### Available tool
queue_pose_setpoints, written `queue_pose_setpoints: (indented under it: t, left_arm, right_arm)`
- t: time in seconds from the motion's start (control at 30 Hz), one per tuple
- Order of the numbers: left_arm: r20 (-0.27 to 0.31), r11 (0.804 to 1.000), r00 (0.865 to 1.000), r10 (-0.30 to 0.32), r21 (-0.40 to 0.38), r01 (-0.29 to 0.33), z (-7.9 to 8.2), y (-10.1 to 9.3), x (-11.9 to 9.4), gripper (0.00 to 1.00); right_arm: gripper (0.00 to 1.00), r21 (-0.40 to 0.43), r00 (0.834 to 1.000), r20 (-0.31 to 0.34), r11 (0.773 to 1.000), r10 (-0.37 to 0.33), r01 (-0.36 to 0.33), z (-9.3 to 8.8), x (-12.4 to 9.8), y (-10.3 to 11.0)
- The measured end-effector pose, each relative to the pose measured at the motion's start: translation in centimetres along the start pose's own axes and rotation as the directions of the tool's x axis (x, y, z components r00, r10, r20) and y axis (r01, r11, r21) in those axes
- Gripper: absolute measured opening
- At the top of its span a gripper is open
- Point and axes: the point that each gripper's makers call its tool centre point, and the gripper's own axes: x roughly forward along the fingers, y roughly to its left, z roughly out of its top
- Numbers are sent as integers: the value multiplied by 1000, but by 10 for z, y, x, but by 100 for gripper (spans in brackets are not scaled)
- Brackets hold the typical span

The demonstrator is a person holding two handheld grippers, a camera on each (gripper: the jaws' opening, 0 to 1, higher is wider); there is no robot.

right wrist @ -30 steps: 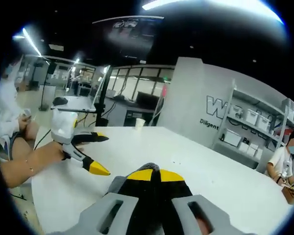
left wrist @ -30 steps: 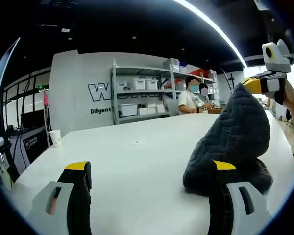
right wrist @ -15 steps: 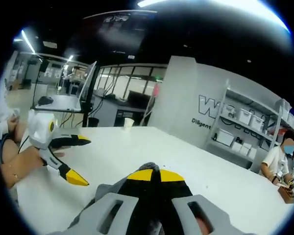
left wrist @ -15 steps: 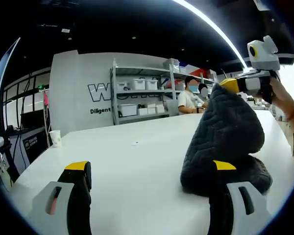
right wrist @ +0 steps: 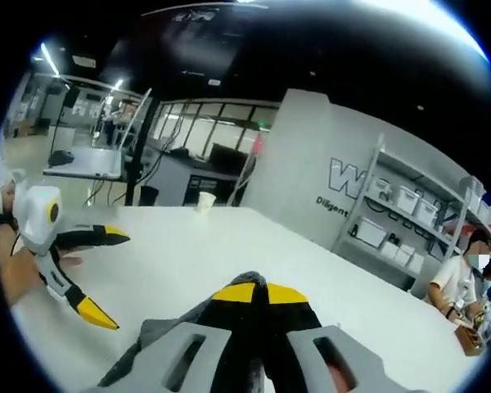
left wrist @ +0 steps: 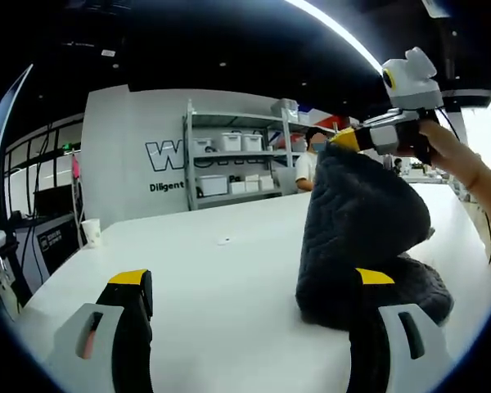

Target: Open the folded towel by lifting each exposed corner and separating the folded layers until the towel lies flat within the target outline without major curled edges

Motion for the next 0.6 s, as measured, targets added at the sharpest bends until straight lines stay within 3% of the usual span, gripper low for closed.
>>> queue_pose_setpoints:
  t: [0.33,0.6]
  left_arm:
    - [2,1000,1000,-8,1,8,0,-2,0,100]
    - [5,1000,1000,-8,-4,8,1,-1,0,100]
  right_arm:
    - [0,-62,996,-86,998,11,-16,-10,30,-1]
    - [0,-55,980,-197,998,17,-28,-51,49,-7]
